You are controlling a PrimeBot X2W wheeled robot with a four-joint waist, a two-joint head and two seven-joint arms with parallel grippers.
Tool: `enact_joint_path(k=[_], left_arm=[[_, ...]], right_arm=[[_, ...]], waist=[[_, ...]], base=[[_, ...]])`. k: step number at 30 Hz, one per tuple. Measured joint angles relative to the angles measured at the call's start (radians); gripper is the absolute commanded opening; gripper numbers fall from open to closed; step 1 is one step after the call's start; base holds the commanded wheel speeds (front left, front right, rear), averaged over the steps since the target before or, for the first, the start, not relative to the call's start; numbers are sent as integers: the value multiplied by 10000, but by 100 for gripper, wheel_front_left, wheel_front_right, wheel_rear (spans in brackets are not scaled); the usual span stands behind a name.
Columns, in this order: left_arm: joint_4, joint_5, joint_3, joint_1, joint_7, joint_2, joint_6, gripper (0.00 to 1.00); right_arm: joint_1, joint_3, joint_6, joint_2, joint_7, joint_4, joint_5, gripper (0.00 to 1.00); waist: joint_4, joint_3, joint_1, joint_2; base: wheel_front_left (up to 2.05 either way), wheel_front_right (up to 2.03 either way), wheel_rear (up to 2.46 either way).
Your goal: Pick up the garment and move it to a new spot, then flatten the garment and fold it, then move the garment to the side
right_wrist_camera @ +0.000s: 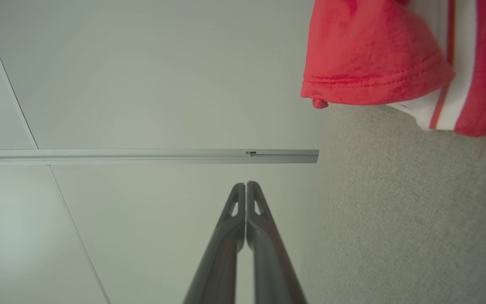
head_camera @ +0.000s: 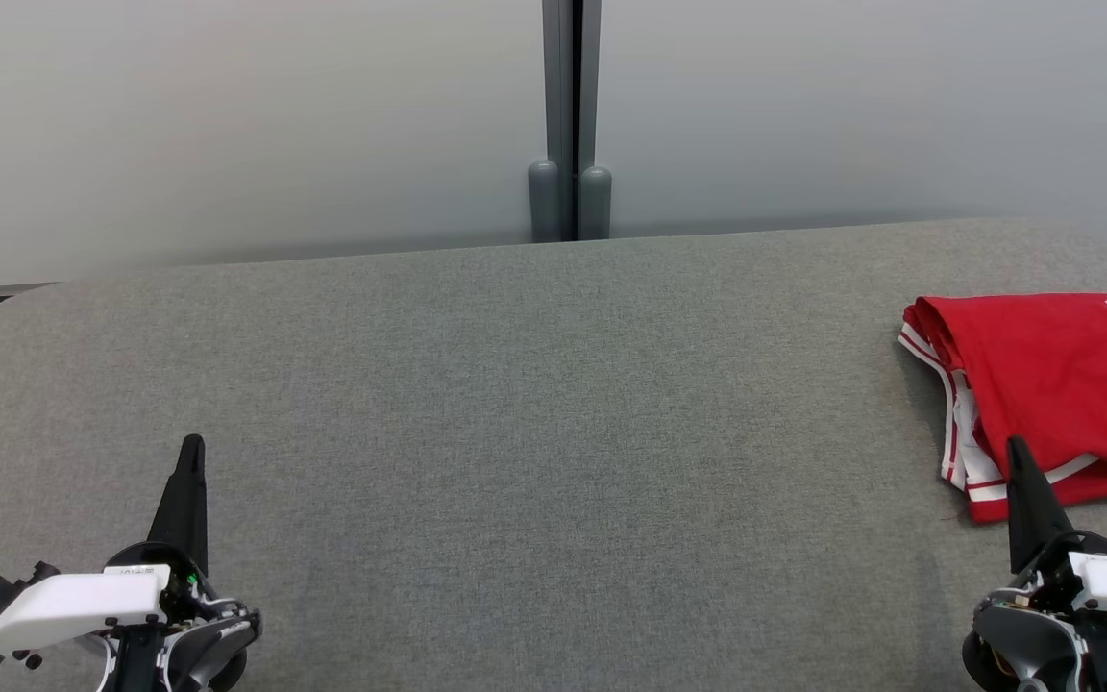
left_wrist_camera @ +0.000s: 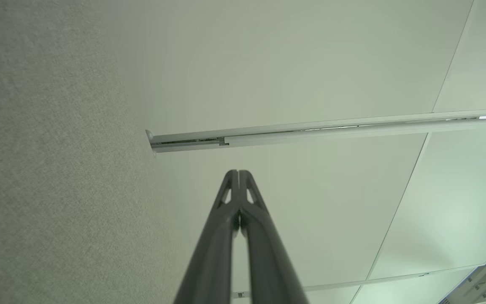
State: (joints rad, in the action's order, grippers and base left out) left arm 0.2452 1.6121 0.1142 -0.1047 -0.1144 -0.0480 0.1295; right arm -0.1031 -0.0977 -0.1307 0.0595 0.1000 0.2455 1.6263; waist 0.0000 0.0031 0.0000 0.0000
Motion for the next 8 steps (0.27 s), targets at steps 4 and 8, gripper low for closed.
enact_joint_path(k=[4, 8], left_arm=[[0, 0, 0, 0, 0, 0, 0, 0], [0, 0, 0, 0, 0, 0, 0, 0]], right_arm=[[0, -10, 0, -4, 4, 0, -6, 0], [0, -17, 0, -8, 12, 0, -6, 0]], waist=[[0, 0, 0, 0], [0, 0, 0, 0]], base=[[0, 0, 0], [0, 0, 0]])
